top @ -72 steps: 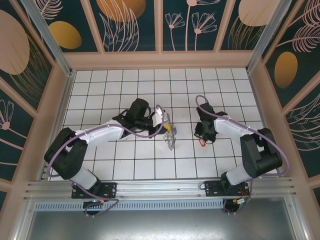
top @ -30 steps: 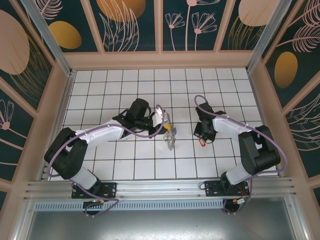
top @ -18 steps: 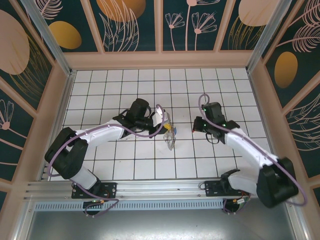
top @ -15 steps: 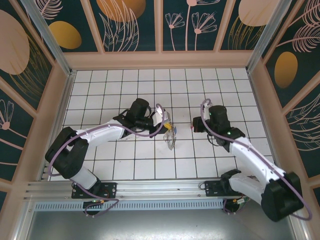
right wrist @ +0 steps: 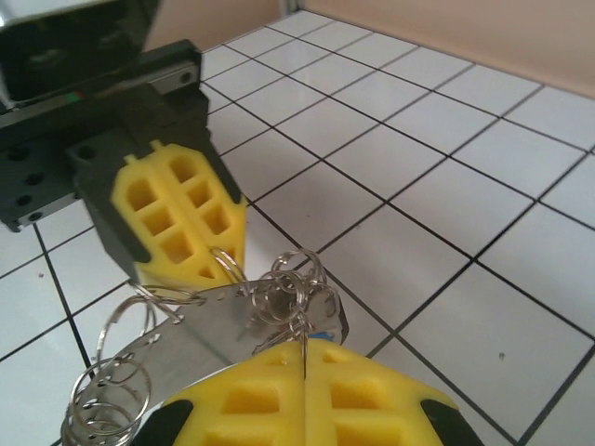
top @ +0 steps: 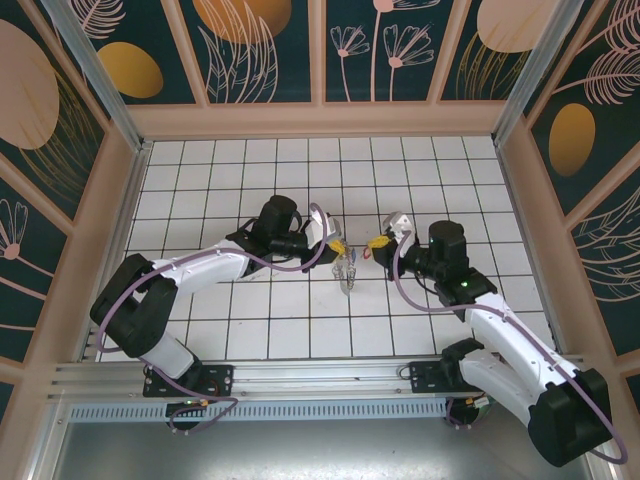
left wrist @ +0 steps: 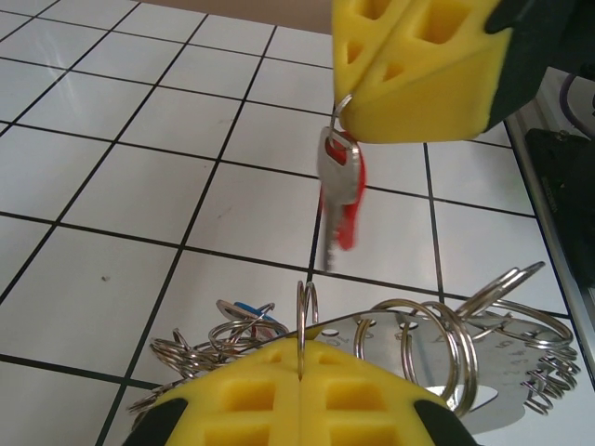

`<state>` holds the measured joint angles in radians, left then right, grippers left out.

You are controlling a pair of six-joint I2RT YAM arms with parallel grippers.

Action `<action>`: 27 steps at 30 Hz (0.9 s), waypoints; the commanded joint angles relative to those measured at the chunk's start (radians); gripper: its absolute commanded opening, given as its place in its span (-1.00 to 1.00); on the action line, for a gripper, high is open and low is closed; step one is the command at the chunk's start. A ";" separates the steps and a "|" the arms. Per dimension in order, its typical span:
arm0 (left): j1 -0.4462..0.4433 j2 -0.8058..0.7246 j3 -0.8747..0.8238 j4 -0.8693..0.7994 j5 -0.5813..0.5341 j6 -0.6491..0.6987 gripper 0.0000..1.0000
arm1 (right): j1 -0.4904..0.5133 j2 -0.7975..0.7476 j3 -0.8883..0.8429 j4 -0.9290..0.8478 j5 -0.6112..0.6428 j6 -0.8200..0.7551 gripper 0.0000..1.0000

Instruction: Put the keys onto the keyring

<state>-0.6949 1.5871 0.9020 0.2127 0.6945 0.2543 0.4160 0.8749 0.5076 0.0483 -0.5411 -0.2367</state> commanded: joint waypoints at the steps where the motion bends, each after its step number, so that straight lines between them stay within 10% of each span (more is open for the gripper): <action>1: 0.002 -0.004 -0.008 0.062 0.026 -0.018 -1.00 | 0.007 -0.024 -0.015 0.054 -0.059 -0.085 -1.00; 27: 0.002 0.040 0.025 -0.035 0.027 0.038 -1.00 | 0.125 0.084 0.018 0.120 0.053 -0.188 -1.00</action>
<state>-0.6949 1.6192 0.8959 0.2039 0.6979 0.2581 0.5362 0.9585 0.5117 0.0978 -0.4999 -0.4206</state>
